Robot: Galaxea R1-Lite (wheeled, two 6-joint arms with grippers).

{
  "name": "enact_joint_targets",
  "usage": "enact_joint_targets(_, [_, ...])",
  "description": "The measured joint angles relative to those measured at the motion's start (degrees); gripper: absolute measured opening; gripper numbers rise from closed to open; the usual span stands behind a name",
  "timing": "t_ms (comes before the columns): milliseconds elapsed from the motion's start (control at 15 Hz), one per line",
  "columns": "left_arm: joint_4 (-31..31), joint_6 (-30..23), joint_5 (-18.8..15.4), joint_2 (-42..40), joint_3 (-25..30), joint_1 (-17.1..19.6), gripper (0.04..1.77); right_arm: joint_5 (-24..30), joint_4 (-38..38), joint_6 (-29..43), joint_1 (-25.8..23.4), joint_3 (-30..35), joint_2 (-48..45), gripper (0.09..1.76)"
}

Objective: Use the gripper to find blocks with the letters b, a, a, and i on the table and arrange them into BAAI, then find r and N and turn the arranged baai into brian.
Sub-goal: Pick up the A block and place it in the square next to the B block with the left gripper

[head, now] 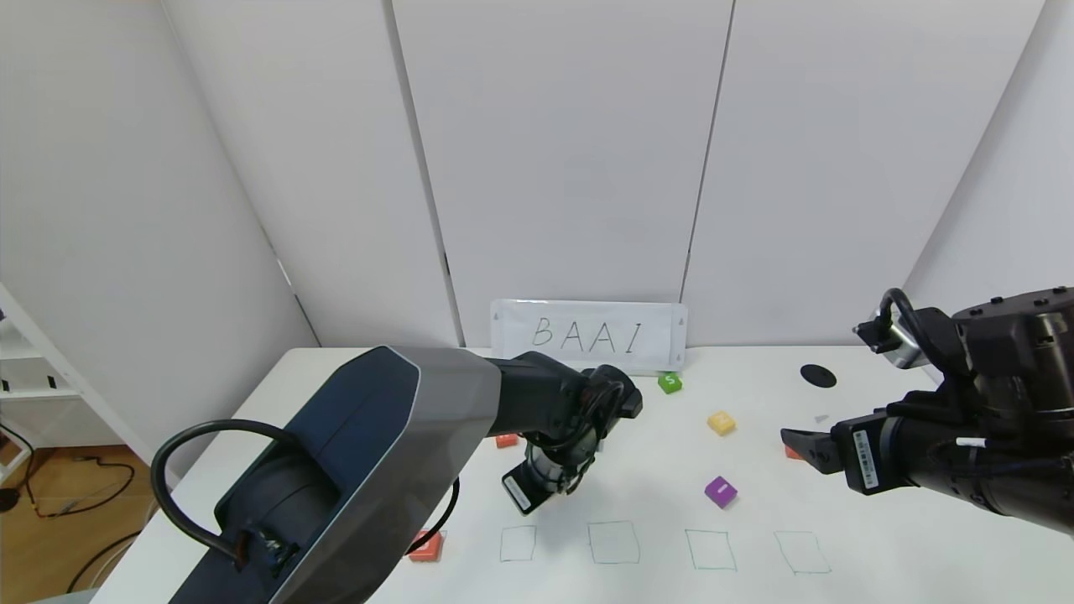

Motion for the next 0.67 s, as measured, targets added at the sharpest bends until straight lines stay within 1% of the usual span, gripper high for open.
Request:
enact_joint_targets(67, [0.0, 0.02, 0.02, 0.04, 0.0, -0.02, 0.5, 0.0, 0.0, 0.02, 0.0, 0.0, 0.0, 1.71])
enact_joint_targets(667, [0.93, 0.6, 0.02, -0.52, 0.02, -0.05, 0.5, 0.0, 0.0, 0.02, 0.34, 0.11, -0.44, 1.71])
